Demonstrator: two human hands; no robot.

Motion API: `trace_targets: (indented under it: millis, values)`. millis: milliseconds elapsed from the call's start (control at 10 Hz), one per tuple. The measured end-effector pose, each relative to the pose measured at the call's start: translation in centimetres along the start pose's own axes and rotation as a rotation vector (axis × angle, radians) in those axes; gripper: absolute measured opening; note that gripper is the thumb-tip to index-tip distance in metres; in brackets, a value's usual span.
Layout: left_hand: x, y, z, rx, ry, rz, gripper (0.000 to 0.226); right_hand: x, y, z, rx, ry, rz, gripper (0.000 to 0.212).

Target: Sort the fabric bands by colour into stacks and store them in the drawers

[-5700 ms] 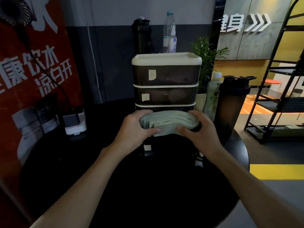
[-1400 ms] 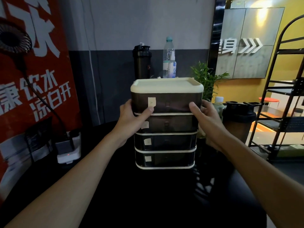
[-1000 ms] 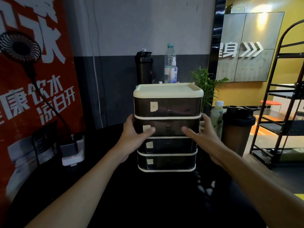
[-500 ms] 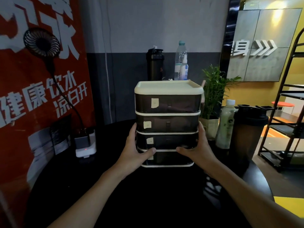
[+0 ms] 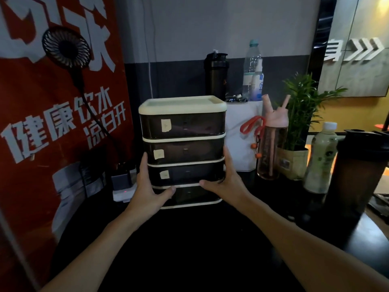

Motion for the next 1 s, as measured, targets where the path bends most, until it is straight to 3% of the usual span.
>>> trace_targets:
  millis: [400, 700, 900, 1000]
  values:
    - [-5.6, -3.2, 0.4, -0.115, 0.051, -0.001, 0.121, -5.9, 2.2, -1.5, 0.011, -0.012, 0.050, 0.119]
    - [-9.0, -3.8, 0.6, -0.155, 0.090, 0.143, 0.120, -8.8, 2.5, -2.3, 0.025, -0.052, 0.033, 0.110]
    - [-5.8, -0.9, 1.7, -0.107, 0.081, 0.214, 0.083, -5.8, -0.4, 0.2, 0.196, 0.020, -0.084, 0.073]
    - [-3.6, 3.1, 2.6, -0.046, 0.050, 0.233, 0.042, -3.5, -4.1, 2.2, 0.169, 0.102, -0.100, 0.055]
Point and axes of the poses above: each hand's wrist, its own x-axis away from the middle knuckle, its own z-axis out of the back of the hand, y = z × x, the point moved 4 cm from there along -x, towards the middle knuckle, and after that the axes turned 3 degrees about -y, right-handed, at the moved point
